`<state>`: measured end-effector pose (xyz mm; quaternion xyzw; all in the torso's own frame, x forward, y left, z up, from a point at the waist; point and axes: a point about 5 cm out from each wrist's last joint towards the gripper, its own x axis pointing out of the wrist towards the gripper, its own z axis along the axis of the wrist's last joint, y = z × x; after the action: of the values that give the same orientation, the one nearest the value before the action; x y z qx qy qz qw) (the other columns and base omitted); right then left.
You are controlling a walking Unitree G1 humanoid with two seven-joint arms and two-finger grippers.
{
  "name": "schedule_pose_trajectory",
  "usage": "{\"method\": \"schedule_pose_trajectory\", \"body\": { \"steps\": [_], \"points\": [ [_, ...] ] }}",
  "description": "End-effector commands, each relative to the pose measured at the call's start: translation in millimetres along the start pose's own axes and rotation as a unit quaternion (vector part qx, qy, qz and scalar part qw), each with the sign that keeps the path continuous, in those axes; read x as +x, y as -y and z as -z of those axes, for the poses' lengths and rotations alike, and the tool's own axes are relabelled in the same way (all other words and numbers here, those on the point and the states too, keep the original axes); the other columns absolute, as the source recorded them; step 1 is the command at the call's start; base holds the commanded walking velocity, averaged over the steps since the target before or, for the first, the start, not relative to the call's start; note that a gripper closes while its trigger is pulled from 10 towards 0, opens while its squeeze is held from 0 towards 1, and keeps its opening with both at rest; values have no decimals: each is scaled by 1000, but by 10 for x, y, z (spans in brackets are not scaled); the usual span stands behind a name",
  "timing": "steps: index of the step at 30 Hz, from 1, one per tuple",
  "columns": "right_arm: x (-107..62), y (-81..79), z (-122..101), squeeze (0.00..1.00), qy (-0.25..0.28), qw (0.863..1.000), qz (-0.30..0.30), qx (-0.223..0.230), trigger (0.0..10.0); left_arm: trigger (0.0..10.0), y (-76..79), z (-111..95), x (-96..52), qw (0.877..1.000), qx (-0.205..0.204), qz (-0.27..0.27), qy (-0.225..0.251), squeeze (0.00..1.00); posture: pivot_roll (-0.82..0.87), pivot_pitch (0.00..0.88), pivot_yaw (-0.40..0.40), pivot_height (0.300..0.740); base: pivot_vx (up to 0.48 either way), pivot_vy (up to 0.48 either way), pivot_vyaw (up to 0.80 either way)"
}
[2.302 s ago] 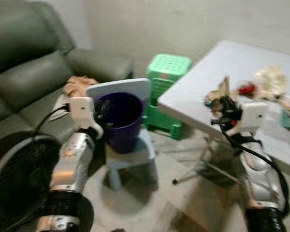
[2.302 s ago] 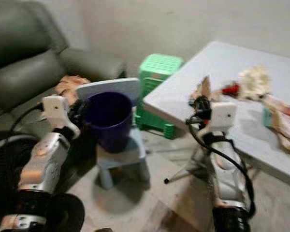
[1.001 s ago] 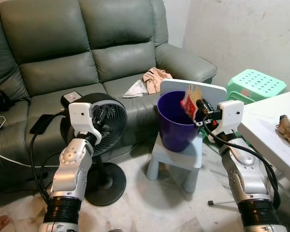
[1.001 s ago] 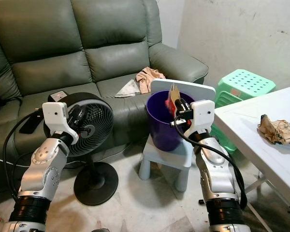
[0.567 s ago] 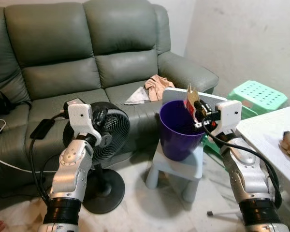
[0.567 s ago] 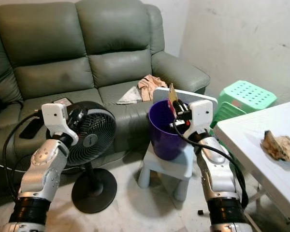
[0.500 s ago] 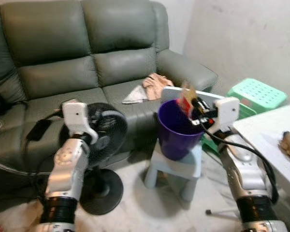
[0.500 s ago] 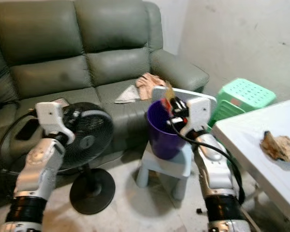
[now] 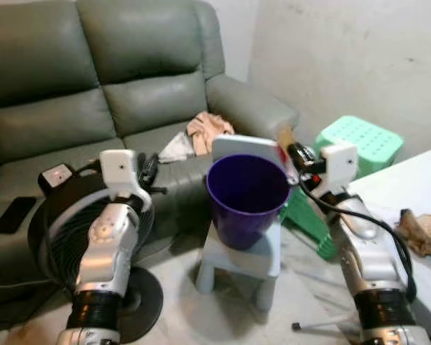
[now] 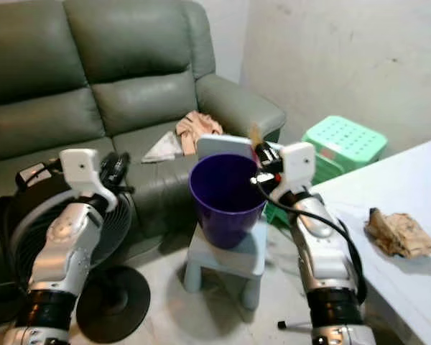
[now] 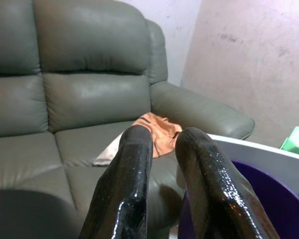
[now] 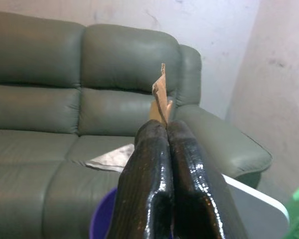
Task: Picking trash to rubbish bin
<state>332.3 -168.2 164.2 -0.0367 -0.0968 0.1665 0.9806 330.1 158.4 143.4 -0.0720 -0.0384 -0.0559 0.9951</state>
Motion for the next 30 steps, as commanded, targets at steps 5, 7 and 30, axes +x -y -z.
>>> {"method": "schedule_pose_trajectory", "body": {
  "steps": [5, 7, 30],
  "points": [
    [51, 41, -14, 0, -8, 1000, -7, -9, 10000, 10000, 30, -20, -6, 1000, 0, -1, 6, 0, 137, 3, -47, 715, 0, 0, 0],
    [54, 26, -24, 0, -4, 1000, -21, -6, 10000, 10000, 16, -11, -18, 1000, -3, -4, 2, 0, 141, 9, -51, 715, 0, 0, 0],
    [42, 20, -19, 0, -3, 1000, -21, 3, 10000, 10000, 16, -42, 12, 1000, -17, 6, 2, 0, 125, 21, -41, 715, 197, 0, 0]
  ]
}}
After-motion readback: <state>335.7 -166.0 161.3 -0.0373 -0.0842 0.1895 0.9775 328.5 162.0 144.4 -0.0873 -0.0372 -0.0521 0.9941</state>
